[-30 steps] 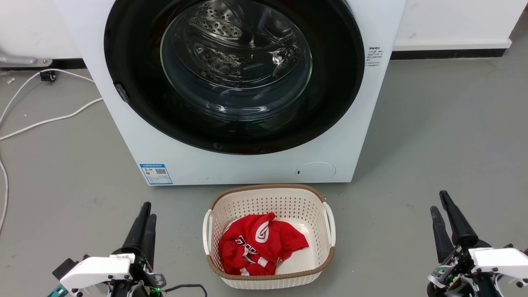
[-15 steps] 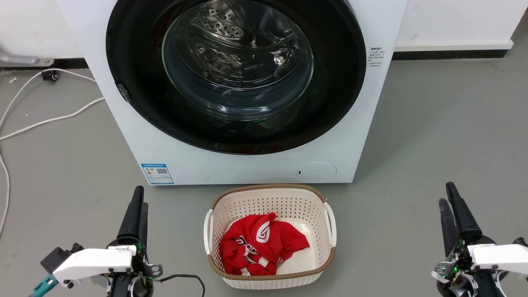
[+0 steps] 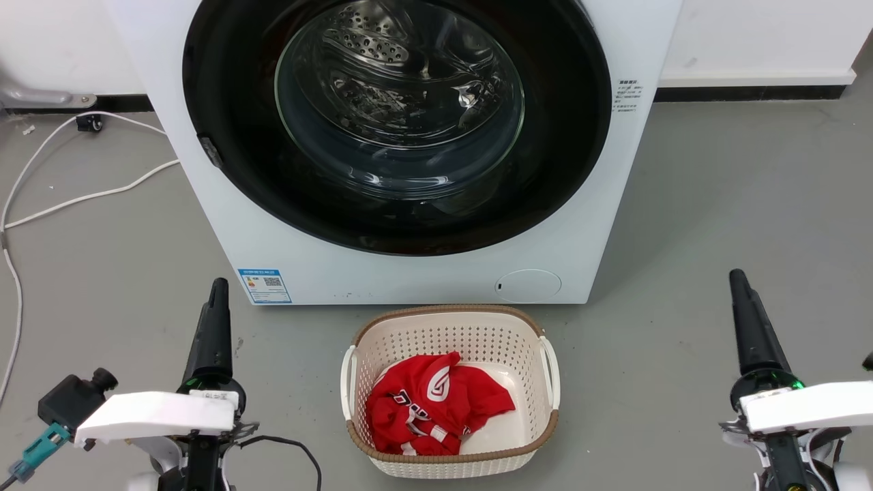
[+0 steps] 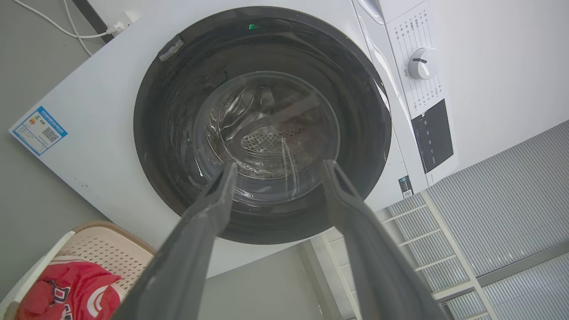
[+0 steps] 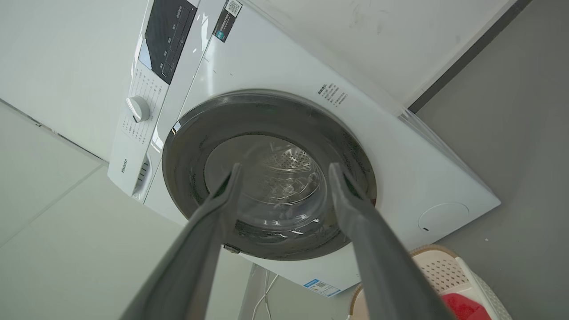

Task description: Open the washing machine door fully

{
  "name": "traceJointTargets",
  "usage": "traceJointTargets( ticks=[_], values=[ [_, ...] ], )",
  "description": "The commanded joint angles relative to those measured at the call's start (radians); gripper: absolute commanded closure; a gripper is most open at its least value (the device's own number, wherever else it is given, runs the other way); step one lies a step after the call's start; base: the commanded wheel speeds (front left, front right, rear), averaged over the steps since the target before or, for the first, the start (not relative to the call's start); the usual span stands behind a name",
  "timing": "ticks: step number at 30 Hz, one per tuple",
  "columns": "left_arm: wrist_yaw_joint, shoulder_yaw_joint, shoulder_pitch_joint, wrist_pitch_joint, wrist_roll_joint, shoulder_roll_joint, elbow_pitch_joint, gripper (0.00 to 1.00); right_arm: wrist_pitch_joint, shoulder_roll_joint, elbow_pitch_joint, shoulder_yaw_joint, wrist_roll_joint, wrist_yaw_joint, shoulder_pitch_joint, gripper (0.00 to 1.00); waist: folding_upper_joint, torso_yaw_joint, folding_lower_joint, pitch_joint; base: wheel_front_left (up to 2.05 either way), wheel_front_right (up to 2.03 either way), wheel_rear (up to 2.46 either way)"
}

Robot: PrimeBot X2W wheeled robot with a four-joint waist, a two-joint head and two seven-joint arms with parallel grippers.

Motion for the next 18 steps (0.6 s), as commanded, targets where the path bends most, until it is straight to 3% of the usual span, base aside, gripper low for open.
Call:
traceJointTargets(
  ticks=[1, 9, 18],
  values=[
    [-0.002, -0.010, -0.021, -0.019, 0.110, 0.011, -0.041, 0.00, -0.018, -0.001, -0.044, 0.024, -0.137, 0.000, 0.003, 0.00, 0.0000, 0.002, 0.0000, -0.001, 0.00, 0.00, 0.00],
    [0.009, -0.041, 0.005, -0.046, 0.335, 0.026, -0.063, 0.00, -0.033, -0.001, -0.038, 0.052, -0.347, 0.000, 0.036, 0.00, 0.0000, 0.009, 0.0000, -0.003, 0.00, 0.00, 0.00],
    [0.068, -0.114, 0.019, -0.076, 0.519, 0.071, -0.017, 0.00, -0.041, -0.001, 0.018, 0.047, -0.487, 0.000, 0.049, 0.00, 0.0000, 0.014, 0.0000, -0.006, 0.00, 0.00, 0.00]
  ],
)
